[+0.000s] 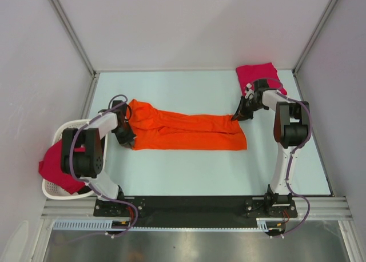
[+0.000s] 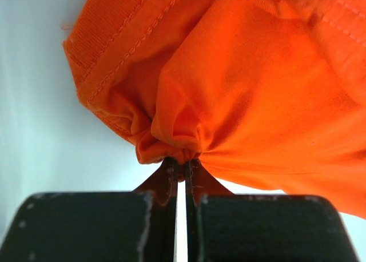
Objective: Fold and stack the t-shirts
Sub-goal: Rotate the tshirt 90 degrees
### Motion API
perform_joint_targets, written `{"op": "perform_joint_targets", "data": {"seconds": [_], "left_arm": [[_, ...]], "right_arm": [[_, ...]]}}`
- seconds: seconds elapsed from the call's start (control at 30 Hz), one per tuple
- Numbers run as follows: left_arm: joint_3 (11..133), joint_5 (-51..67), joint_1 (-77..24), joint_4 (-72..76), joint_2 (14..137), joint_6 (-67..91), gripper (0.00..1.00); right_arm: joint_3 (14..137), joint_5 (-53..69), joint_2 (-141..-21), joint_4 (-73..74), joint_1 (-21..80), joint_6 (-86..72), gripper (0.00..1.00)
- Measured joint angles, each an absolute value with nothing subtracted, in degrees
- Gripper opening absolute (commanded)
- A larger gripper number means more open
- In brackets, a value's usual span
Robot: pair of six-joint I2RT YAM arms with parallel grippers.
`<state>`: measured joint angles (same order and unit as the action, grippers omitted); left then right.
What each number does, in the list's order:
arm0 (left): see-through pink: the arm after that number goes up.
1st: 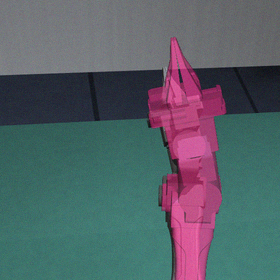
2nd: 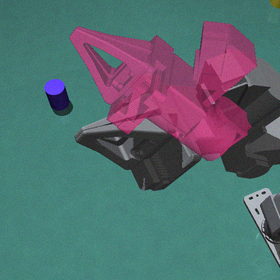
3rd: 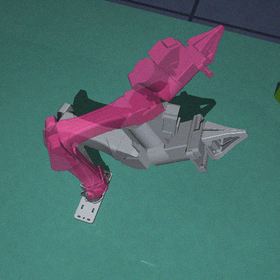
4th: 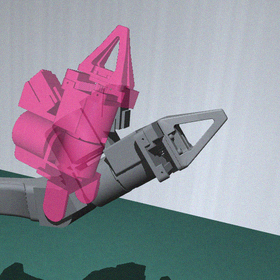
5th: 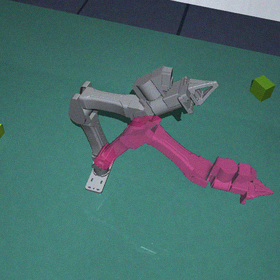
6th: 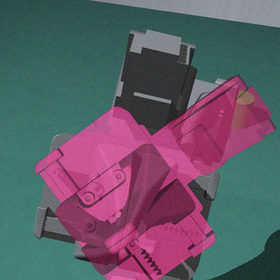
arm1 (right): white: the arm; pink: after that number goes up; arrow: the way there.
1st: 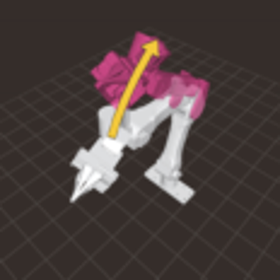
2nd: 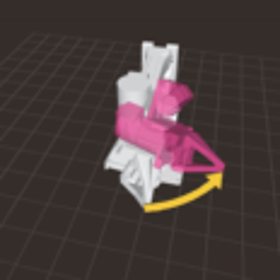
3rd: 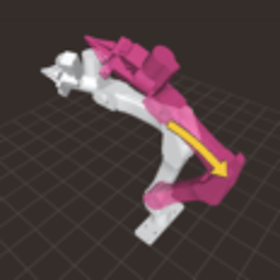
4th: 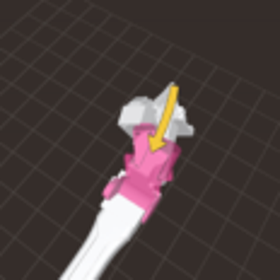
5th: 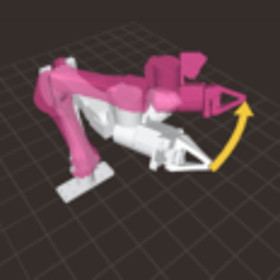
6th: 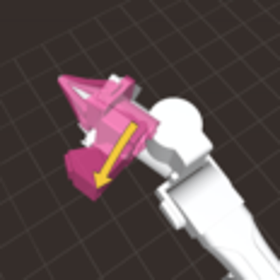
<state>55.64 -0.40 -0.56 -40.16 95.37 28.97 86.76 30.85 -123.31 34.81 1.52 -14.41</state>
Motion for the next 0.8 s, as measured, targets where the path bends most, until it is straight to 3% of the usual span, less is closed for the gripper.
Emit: {"op": "perform_joint_targets", "data": {"seconds": [0.37,0.8], "left_arm": [[66.28,-1.78,-0.1,-47.35,104.16,28.93,0.0],[83.42,-1.13,2.28,-57.58,116.92,27.73,0.0]], "right_arm": [[78.13,26.68,-116.75,35.99,1.37,-15.16,0.0],[58.04,21.3,-97.23,37.54,-0.49,-18.11,0.0]]}}
